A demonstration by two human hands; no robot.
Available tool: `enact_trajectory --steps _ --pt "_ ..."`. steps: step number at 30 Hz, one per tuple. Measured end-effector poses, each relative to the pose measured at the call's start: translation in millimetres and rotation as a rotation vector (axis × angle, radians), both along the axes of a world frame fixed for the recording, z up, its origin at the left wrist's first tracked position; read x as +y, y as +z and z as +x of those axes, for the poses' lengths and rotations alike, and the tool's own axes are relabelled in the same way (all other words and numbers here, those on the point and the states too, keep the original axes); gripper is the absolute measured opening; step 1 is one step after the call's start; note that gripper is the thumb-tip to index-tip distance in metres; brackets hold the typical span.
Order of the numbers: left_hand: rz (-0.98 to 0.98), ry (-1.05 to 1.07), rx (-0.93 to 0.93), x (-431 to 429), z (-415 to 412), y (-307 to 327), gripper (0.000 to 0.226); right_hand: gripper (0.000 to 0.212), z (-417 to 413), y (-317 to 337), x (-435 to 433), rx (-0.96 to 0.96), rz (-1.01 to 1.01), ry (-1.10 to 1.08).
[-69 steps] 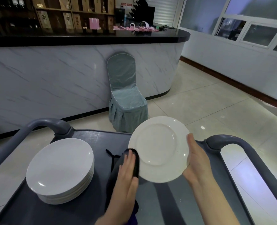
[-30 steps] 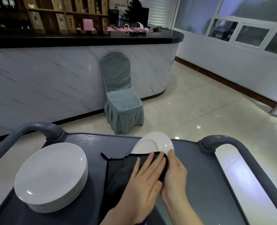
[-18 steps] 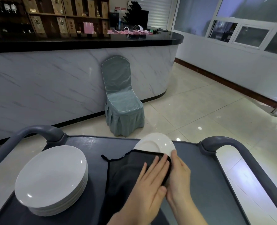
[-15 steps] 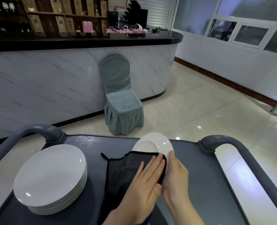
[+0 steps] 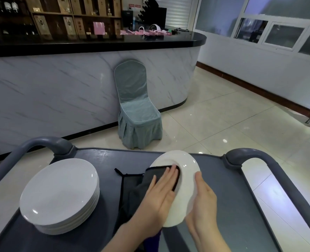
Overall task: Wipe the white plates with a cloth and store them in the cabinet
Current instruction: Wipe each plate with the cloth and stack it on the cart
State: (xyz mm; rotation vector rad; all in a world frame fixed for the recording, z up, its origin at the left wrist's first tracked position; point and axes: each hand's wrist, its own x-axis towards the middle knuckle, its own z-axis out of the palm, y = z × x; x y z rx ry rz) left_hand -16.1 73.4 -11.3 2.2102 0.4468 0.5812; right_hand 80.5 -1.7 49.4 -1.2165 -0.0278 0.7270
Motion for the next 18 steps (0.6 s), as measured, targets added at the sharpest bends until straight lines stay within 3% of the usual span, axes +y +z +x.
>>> enact_trajectory --steps 6,9,13,18 --pt "-0.140 0.129 0.037 20 -10 13 0.051 0.032 6 10 6 -0.007 0.018 -0.009" --pt "-0.055 0.066 0.103 -6 -18 3 0.051 0.028 14 13 6 -0.009 0.028 -0.076" --pt "-0.113 -0.024 0.038 -17 -7 10 0.051 0.030 4 -2 0 0.012 -0.022 -0.034" --pt "-0.135 0.123 0.077 8 -3 5 0.053 0.033 -5 -1 -2 0.010 -0.010 0.014"
